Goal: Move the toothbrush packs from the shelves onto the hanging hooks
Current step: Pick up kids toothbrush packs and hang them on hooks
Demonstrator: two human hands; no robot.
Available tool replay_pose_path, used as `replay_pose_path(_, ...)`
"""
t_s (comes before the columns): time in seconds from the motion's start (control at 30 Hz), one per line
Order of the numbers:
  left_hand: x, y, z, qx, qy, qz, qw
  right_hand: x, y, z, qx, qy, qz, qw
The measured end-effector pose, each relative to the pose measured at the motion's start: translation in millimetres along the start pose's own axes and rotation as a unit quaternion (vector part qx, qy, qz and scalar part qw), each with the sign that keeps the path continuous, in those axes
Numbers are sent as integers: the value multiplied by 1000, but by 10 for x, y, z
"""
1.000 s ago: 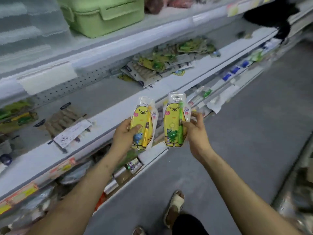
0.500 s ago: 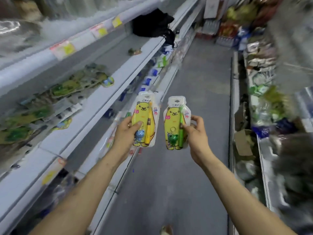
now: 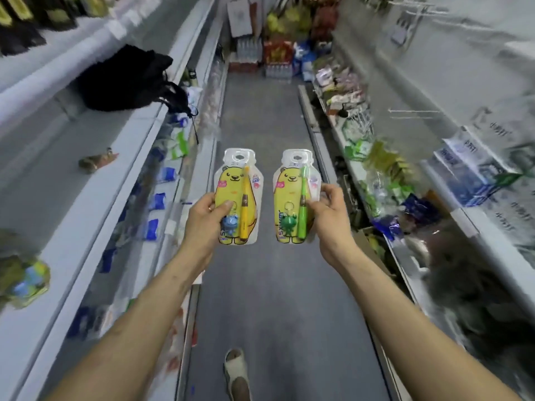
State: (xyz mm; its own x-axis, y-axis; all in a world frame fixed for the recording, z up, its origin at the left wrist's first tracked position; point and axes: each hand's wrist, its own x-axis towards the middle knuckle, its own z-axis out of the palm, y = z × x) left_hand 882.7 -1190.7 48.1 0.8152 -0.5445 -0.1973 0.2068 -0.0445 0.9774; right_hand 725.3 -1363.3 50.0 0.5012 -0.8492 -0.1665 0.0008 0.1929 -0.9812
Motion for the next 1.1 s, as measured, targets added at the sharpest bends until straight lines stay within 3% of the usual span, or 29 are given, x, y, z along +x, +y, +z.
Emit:
replay_pose_path(0.47,3082,1296,1596,-15,-204,24,979,2443,-1195,88,42,194,-98,975)
replay_pose_path(0.83,5441,2147,2727,11,-230,66,971,4790,-2214,76,24,182,-158,970)
replay_pose_path(1.1,7079,2741,3543,-3,-265,86,960,6425,-2710,352,-3,217,-170,961)
